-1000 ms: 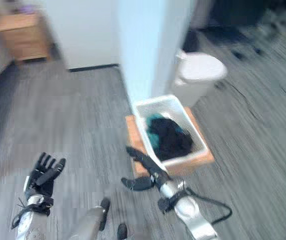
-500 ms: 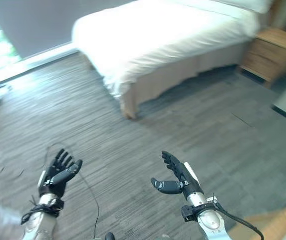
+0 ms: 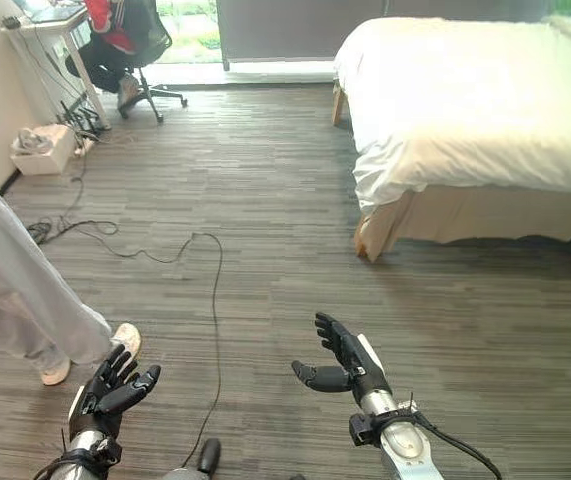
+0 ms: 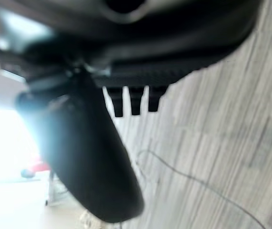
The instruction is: Pick up bed clothes into laundry basket.
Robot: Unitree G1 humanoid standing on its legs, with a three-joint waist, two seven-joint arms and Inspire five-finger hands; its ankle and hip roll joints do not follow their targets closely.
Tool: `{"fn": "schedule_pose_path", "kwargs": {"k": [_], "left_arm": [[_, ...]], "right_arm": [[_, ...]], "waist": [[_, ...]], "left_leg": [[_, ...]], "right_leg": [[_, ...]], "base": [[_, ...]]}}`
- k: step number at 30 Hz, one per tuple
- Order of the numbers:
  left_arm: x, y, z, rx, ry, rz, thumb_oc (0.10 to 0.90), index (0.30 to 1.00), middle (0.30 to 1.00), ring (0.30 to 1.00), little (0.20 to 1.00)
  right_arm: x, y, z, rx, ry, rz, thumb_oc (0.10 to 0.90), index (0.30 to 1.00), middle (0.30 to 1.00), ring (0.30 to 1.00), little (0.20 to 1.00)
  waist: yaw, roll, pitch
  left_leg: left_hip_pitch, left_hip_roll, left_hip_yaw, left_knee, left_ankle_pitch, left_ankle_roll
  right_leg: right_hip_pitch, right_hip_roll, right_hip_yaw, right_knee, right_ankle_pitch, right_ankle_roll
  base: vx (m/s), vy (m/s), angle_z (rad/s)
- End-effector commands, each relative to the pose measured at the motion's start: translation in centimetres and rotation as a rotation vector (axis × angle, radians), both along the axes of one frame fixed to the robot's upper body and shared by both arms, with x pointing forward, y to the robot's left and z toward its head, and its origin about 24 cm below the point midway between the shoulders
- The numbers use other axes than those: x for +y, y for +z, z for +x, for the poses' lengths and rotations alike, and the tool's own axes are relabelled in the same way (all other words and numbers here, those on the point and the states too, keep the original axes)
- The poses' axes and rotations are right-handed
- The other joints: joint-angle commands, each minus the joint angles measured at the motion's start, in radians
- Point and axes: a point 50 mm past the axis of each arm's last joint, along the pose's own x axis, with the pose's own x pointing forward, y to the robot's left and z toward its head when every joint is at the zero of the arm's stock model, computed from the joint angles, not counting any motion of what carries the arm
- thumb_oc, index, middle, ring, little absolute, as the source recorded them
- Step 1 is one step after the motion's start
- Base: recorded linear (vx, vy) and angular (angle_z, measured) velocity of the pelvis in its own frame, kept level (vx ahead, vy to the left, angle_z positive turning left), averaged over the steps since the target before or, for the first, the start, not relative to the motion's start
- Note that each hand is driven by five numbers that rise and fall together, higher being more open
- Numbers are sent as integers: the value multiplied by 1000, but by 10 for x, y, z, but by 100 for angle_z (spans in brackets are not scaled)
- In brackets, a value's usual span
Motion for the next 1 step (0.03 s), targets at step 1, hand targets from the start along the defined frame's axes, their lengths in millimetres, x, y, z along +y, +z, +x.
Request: {"fn": "schedule_pose_path", "kwargs": {"k": [1], "left_arm": [[9, 42, 40, -233, -55, 87, 800, 900, 900, 900, 900]], "right_arm": [[7, 25, 20, -163, -16, 112, 800, 900, 900, 900, 900]], "waist": [[-2, -15, -30]], "left_leg": [[50, -89, 6, 8, -94, 75]], "right_leg": [[1, 5, -10, -124, 109, 2]], "base": [[-5, -18, 12]]}}
